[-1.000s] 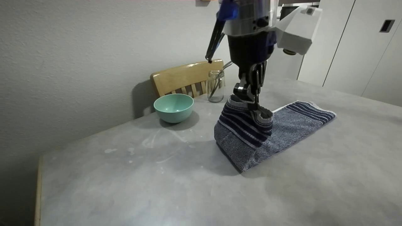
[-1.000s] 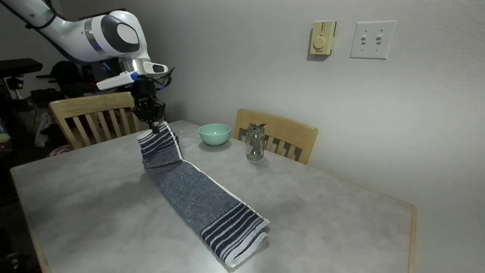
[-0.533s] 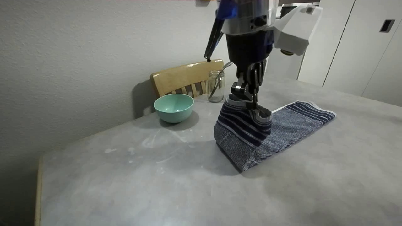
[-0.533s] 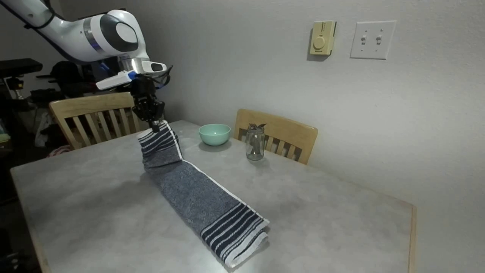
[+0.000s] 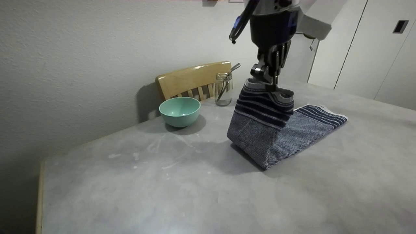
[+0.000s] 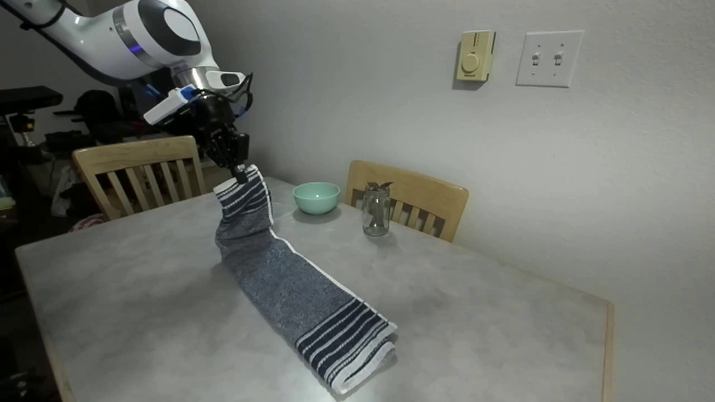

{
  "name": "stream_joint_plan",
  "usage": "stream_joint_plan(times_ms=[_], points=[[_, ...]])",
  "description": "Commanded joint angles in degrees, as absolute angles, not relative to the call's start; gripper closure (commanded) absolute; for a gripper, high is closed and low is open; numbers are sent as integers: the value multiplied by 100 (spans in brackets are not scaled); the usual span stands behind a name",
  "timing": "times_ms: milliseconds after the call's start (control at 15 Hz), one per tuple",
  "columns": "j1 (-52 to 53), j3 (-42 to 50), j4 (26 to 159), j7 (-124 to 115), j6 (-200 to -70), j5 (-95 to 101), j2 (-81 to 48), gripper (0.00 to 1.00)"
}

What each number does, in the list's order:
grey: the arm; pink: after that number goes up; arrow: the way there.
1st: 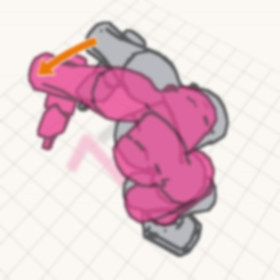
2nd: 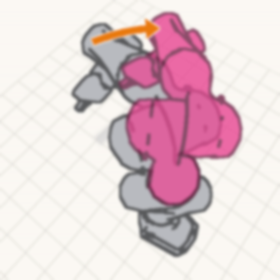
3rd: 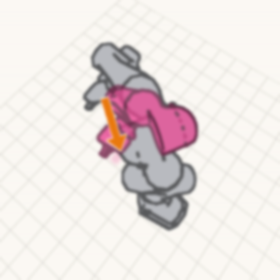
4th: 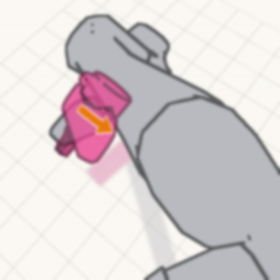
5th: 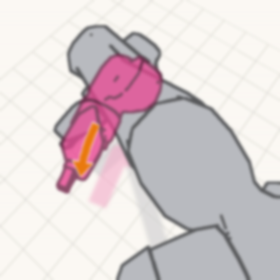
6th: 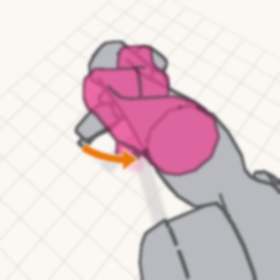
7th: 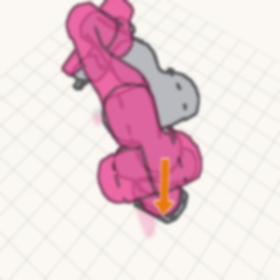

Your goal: Unfold the towel once

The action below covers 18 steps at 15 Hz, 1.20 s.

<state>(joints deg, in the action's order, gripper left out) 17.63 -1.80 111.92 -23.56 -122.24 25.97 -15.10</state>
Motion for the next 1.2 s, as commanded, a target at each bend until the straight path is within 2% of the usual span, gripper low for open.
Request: stream_joint_plan(times_ms=[0, 1133], points=[[1463, -190, 11916, -2360, -12446, 2799, -859, 99], [481, -149, 13159, -1973, -12531, 3153, 572, 99]])
